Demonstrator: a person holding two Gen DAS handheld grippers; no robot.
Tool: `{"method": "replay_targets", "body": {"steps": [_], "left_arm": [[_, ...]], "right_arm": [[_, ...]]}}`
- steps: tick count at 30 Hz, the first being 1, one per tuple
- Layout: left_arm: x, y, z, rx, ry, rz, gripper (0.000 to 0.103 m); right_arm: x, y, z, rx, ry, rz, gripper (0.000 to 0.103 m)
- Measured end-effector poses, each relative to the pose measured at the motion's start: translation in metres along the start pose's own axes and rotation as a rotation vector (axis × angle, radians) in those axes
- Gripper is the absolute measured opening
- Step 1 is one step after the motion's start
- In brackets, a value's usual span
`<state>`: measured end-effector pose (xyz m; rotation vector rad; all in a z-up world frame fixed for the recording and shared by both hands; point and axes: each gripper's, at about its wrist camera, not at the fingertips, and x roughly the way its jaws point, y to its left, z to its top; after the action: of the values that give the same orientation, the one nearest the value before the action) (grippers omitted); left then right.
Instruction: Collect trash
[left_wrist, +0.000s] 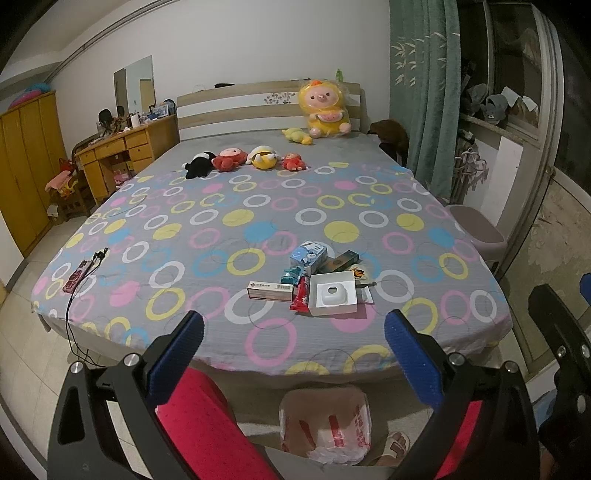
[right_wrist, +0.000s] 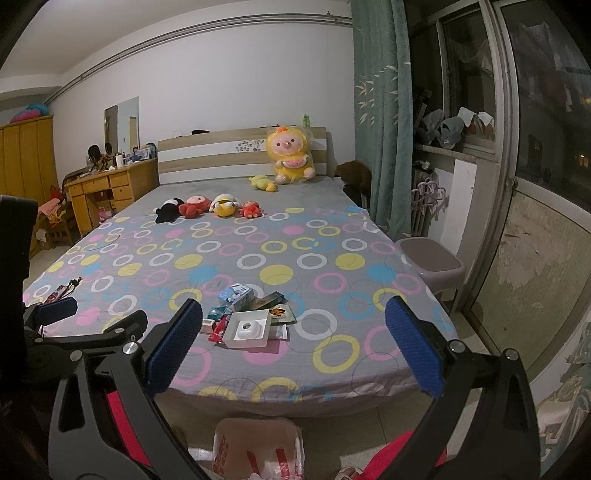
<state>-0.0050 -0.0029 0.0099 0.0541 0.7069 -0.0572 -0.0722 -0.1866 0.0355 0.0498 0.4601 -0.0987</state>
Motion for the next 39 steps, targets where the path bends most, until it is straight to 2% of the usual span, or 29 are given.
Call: {"method": "replay_targets", "body": {"steps": [39], "left_arm": [[-0.0017,-0.0024,-0.0012,0.012,-0.006,-0.009,0.096]], "right_arm": [[0.0000,0.0047,0.0012,-0.001,0.001,0.005,0.097]]}}
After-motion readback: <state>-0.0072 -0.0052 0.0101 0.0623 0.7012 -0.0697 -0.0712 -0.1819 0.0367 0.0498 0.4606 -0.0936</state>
